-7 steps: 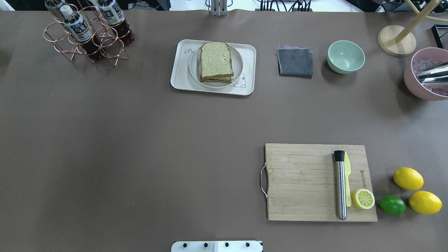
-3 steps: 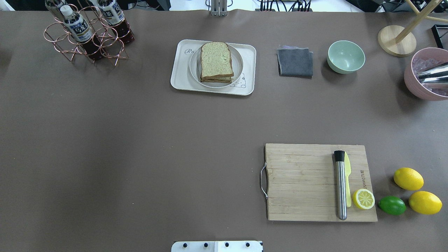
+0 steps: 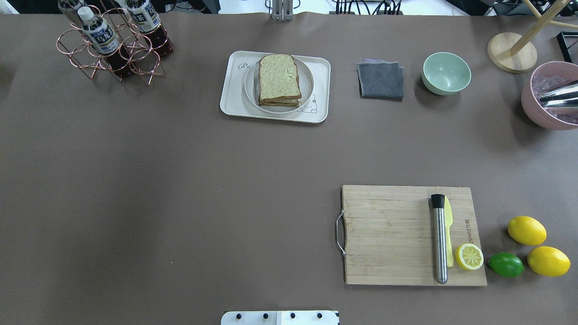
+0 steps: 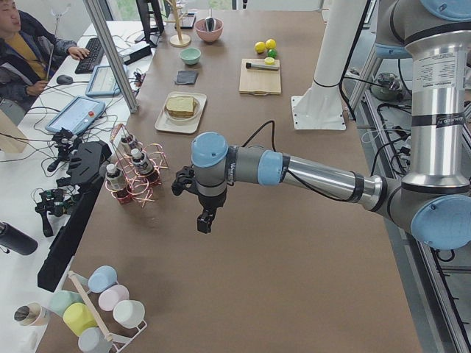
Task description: Make sandwich and place on tray
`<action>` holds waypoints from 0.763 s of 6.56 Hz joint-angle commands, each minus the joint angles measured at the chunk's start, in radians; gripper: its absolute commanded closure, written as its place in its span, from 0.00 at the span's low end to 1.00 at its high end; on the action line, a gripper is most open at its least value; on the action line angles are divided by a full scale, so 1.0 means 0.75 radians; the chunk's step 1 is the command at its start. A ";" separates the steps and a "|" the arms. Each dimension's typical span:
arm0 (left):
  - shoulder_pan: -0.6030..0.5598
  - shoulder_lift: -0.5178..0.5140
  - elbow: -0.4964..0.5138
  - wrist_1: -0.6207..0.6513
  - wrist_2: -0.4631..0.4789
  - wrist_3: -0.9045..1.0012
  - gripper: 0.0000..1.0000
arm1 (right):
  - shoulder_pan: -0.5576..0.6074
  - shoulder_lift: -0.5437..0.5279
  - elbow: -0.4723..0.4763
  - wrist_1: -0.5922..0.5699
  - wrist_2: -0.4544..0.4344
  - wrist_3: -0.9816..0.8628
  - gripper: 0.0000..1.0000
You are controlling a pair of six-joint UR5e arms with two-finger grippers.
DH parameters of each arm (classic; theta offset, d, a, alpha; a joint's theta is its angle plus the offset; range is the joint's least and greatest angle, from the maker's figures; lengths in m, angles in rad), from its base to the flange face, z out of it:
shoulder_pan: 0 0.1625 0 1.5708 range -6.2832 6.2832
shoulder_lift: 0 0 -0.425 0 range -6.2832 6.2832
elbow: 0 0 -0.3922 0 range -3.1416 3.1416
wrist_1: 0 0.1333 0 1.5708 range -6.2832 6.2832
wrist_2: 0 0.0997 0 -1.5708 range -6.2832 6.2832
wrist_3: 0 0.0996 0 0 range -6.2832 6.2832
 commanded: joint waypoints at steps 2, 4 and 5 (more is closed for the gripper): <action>-0.001 0.003 -0.012 0.002 -0.001 -0.002 0.02 | -0.010 0.022 -0.002 0.000 0.000 0.002 0.00; -0.001 0.003 -0.014 0.002 -0.001 -0.004 0.02 | -0.010 0.018 0.001 0.000 0.002 0.002 0.00; 0.001 0.001 -0.002 0.002 -0.001 -0.006 0.02 | -0.010 0.018 0.001 0.000 0.002 0.002 0.00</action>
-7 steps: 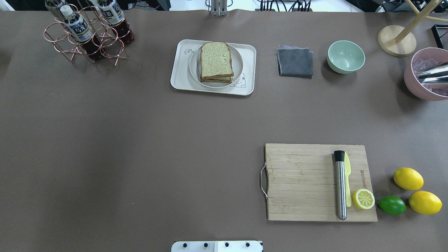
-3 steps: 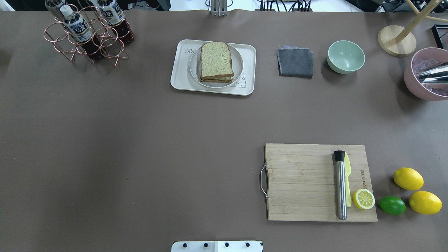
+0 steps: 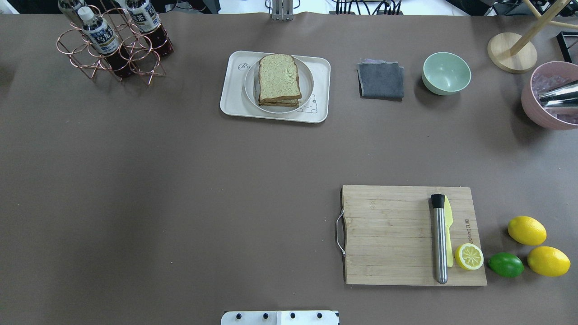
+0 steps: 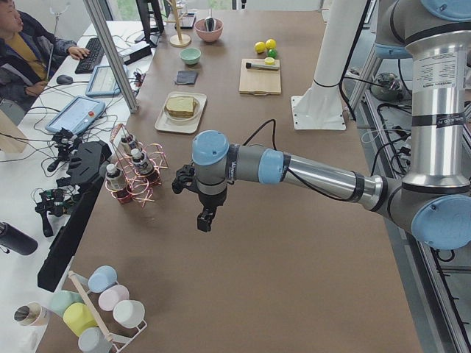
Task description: Make sandwich and place on tray
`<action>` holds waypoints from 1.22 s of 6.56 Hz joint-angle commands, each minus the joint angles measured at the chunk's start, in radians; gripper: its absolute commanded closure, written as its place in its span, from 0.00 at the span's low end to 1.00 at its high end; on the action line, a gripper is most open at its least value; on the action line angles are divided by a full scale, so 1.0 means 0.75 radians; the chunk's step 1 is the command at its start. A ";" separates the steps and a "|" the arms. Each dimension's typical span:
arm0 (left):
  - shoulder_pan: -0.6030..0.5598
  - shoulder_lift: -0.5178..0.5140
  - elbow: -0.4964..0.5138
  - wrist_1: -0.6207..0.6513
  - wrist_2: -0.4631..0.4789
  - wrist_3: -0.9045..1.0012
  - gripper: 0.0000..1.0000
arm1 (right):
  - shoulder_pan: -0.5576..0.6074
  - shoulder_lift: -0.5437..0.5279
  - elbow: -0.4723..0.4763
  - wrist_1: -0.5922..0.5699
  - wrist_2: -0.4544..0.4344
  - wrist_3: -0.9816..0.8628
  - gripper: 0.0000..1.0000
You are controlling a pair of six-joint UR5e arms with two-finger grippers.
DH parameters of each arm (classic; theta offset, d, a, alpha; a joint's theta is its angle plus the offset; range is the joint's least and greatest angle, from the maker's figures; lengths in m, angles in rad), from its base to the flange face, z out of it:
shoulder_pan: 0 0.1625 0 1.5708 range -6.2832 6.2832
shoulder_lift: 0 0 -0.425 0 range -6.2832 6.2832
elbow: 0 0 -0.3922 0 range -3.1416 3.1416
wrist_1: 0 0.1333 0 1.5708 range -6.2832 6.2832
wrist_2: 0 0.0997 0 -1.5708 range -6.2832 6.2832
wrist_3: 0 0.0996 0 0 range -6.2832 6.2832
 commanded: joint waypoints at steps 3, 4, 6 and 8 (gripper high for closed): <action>0.000 0.000 0.005 0.000 0.000 -0.002 0.02 | 0.002 -0.003 0.009 0.000 -0.001 0.000 0.00; 0.000 0.000 0.007 0.000 0.000 -0.002 0.02 | 0.002 -0.003 0.009 0.000 -0.001 0.000 0.00; 0.000 -0.002 0.007 0.000 0.000 -0.008 0.02 | 0.004 -0.001 0.019 0.000 0.001 0.000 0.00; 0.000 -0.002 0.007 0.000 -0.002 -0.008 0.02 | 0.002 0.001 0.015 0.000 0.003 0.000 0.00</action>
